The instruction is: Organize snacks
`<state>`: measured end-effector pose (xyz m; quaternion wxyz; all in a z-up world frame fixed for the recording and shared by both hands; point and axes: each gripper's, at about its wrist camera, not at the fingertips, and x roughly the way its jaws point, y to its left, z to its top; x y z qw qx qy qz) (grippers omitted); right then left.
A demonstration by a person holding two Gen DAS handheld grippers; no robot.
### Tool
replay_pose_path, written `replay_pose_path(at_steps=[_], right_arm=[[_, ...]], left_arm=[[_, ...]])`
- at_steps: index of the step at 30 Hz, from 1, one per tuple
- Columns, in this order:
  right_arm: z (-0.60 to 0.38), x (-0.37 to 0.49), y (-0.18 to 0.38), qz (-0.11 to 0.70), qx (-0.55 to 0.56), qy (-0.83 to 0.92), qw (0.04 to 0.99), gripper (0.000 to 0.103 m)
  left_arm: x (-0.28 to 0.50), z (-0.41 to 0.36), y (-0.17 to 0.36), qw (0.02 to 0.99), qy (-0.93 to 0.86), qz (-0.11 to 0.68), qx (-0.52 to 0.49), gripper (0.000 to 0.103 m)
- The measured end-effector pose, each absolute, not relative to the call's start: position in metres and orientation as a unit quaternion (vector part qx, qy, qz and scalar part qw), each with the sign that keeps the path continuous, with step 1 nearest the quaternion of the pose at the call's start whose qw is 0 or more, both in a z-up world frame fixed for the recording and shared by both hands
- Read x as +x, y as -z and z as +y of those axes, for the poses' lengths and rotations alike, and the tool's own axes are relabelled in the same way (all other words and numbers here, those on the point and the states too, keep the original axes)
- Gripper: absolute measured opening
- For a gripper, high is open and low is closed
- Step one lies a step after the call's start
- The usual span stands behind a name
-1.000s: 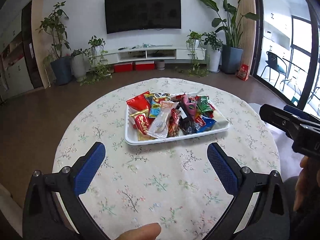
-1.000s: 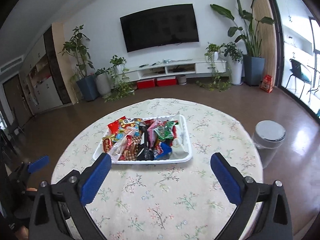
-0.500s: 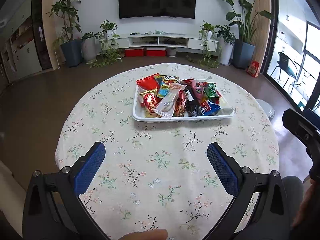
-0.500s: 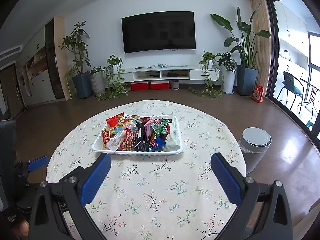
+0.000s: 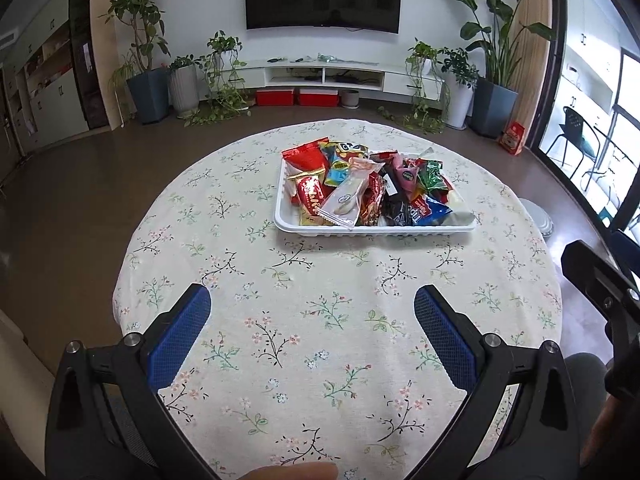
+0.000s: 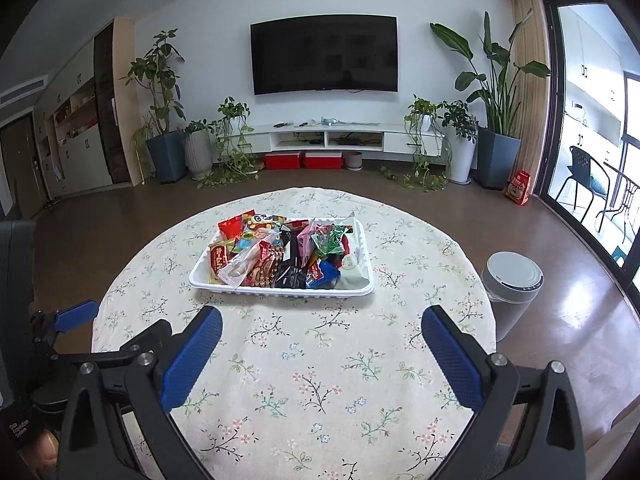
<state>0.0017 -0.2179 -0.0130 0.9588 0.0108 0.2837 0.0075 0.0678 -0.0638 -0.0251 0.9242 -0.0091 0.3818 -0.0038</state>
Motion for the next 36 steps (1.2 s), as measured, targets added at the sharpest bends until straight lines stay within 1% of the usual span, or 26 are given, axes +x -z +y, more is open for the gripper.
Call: replay_pose_path(at_steps=[19, 36], right_arm=[[-0.2114, 0.0039, 0.0205, 0.306, 0.002, -0.007, 0.952, 0.102], [-0.2116, 0.0032, 0.0209, 0.307, 0.002, -0.007, 0.952, 0.102]], left_arm=[[0.0691, -0.0622, 0.0267, 0.924, 0.004, 0.383, -0.009, 0.103], [0.0679, -0.0635, 0.0269, 0.924, 0.003, 0.383, -0.009, 0.103]])
